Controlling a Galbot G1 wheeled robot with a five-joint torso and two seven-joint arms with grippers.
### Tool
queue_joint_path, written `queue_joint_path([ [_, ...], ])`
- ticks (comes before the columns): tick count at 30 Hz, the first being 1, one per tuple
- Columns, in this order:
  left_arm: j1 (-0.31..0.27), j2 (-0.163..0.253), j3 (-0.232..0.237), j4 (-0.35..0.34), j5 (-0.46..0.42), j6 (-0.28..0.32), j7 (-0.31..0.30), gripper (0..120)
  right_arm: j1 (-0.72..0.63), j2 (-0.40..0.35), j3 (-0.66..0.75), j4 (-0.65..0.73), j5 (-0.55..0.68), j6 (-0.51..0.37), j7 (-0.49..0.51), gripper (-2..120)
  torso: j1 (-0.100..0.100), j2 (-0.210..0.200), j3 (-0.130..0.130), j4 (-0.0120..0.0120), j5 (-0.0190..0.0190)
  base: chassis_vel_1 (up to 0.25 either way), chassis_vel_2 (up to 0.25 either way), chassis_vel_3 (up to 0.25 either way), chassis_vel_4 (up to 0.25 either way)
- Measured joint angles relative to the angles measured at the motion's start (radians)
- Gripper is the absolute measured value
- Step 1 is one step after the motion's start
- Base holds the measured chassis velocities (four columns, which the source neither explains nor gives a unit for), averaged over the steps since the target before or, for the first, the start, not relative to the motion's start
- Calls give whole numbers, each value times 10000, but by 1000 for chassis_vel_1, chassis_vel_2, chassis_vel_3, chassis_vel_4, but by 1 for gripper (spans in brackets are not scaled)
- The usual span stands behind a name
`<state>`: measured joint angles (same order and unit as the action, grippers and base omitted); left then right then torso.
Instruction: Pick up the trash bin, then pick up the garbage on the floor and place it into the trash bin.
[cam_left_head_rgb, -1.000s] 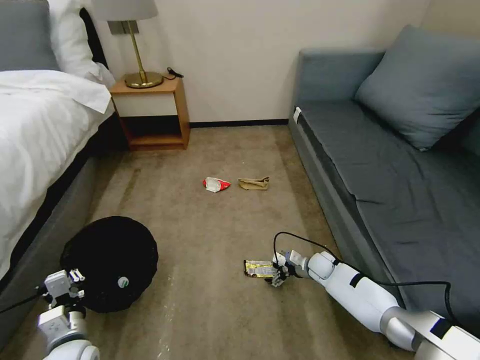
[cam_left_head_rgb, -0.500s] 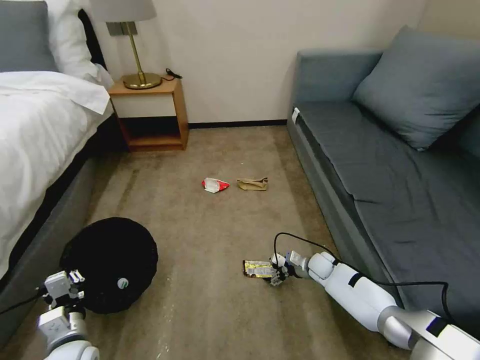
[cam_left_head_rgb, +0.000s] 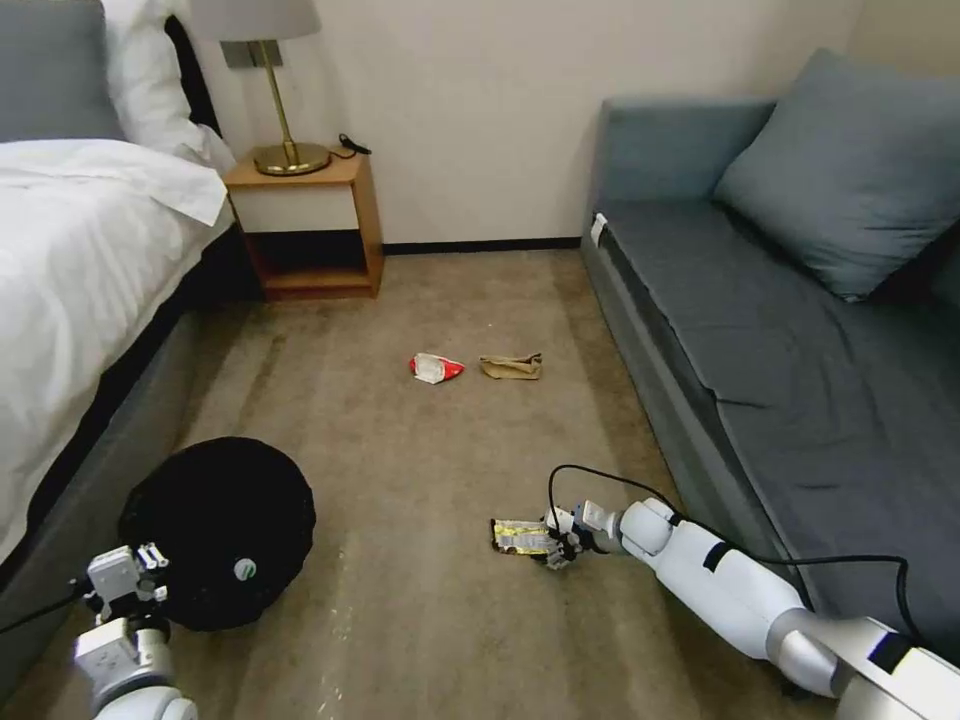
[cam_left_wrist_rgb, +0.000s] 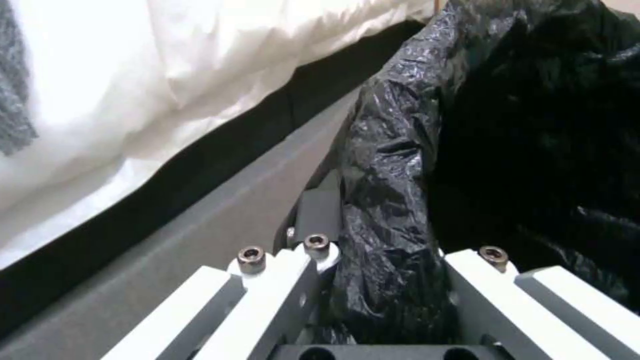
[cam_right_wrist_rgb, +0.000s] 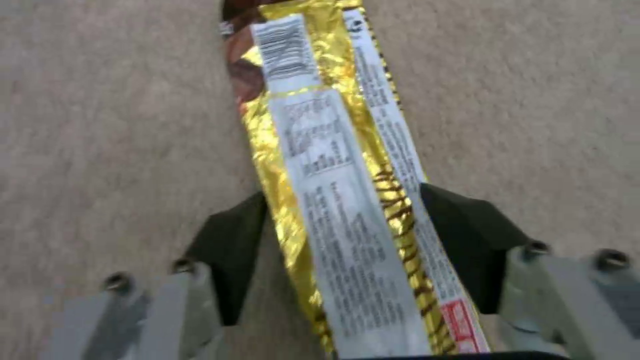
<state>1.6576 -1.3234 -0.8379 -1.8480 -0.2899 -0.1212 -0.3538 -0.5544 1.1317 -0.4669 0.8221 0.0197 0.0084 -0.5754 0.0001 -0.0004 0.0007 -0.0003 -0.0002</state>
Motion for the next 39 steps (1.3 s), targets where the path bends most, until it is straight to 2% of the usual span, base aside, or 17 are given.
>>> queue_joint_path([
  [2, -7, 1, 0, -4, -1, 0, 0, 5, 20, -51, -81, 110, 57, 0, -9, 57, 0, 0, -1, -1, 3, 0, 0, 0, 0],
  [5, -12, 1, -1, -33, -1, 3, 0, 5, 87, -157, -281, 272, 188, 8, -72, 42, 0, 0, -4, 2, 2, 0, 0, 0, 0],
  [7, -12, -2, -1, -34, -1, 7, 0, 5, 97, -160, -311, 268, 200, 23, -94, 40, 0, 0, -4, 2, 3, 0, 0, 0, 0],
  [11, -1, -9, 1, -35, -1, 13, 0, 5, 118, -84, -337, 15, 175, 158, -156, 55, 0, 1, -6, 3, 2, 0, 0, 0, 0],
  [17, 14, -10, 2, -35, 2, 13, 0, 5, 144, 32, -245, -259, 55, 297, -170, 70, 0, 1, -6, 3, 2, 0, 0, 0, 0],
  [22, 18, 11, 3, -34, 2, 13, 0, 5, 199, 18, -253, -331, 56, 351, -225, 87, 0, 2, -7, 2, 1, 0, 0, 0, 0],
  [26, 6, 16, 16, -10, 1, 13, 0, 5, 314, 16, -359, -344, 113, 337, -287, 92, 0, 2, -7, 3, 1, 0, 0, 0, 0],
  [32, 17, 12, 27, -1, 2, 13, 0, 5, 638, 132, -684, -684, 273, 308, -522, 92, -1, 2, -6, 2, 1, 0, 0, 0, 0],
  [39, 24, 80, 3, -94, -22, 14, 21, 5, 1364, 540, -791, -1774, 449, 178, -1253, 93, -1, 3, -7, 4, 2, 0, 0, 0, 0],
])
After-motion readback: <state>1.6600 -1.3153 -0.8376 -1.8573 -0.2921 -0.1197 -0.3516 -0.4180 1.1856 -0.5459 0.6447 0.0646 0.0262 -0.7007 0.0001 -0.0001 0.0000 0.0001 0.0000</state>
